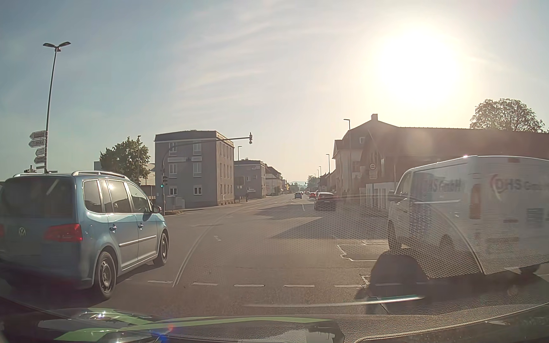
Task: Follow the waypoints while adhering to traffic rules and regulations
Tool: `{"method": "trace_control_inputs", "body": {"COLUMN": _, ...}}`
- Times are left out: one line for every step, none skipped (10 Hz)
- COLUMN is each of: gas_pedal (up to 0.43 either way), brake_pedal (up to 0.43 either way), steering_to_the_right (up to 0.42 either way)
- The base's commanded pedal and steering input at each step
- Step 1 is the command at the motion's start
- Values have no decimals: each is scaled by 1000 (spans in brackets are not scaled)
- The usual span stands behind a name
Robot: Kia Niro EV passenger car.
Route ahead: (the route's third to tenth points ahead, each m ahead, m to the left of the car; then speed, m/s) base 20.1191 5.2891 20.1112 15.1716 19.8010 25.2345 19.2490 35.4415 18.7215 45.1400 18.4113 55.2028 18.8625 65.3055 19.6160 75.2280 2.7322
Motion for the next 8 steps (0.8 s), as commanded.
{"method": "trace_control_inputs", "body": {"gas_pedal": 138, "brake_pedal": 0, "steering_to_the_right": 39}}
{"method": "trace_control_inputs", "body": {"gas_pedal": 138, "brake_pedal": 0, "steering_to_the_right": 33}}
{"method": "trace_control_inputs", "body": {"gas_pedal": 138, "brake_pedal": 0, "steering_to_the_right": 25}}
{"method": "trace_control_inputs", "body": {"gas_pedal": 138, "brake_pedal": 0, "steering_to_the_right": 15}}
{"method": "trace_control_inputs", "body": {"gas_pedal": 138, "brake_pedal": 0, "steering_to_the_right": 7}}
{"method": "trace_control_inputs", "body": {"gas_pedal": 138, "brake_pedal": 0, "steering_to_the_right": -1}}
{"method": "trace_control_inputs", "body": {"gas_pedal": 138, "brake_pedal": 0, "steering_to_the_right": -19}}
{"method": "trace_control_inputs", "body": {"gas_pedal": 138, "brake_pedal": 0, "steering_to_the_right": -38}}
